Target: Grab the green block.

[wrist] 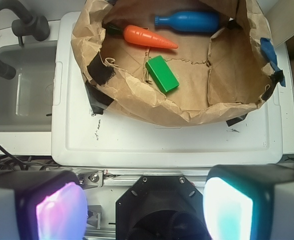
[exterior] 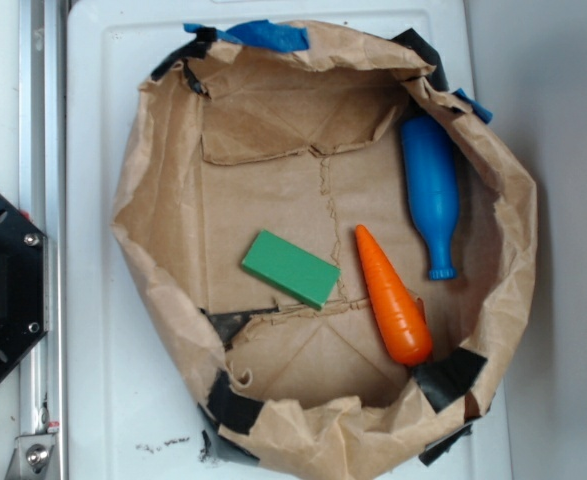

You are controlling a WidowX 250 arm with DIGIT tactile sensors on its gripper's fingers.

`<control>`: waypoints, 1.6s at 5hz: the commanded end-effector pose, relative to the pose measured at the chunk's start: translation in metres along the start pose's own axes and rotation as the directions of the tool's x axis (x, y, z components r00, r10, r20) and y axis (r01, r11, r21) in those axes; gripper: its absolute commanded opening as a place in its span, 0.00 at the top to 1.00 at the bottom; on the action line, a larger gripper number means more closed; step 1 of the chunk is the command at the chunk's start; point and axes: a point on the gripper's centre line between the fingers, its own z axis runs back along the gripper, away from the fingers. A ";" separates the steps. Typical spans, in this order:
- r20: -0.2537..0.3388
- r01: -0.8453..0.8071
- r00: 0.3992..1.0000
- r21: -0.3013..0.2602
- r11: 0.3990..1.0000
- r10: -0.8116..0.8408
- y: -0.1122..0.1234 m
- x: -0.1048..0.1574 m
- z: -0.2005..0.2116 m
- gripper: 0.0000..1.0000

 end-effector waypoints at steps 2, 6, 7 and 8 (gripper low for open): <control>0.000 0.000 1.000 0.000 1.000 0.000 0.000 0.000 0.000 0.00; -0.138 0.209 0.963 -0.162 0.964 -0.231 0.028 0.118 -0.064 0.00; -0.125 0.308 0.931 -0.235 0.922 -0.342 0.041 0.121 -0.097 0.00; -0.070 0.400 0.901 -0.249 0.882 -0.428 0.054 0.110 -0.134 0.00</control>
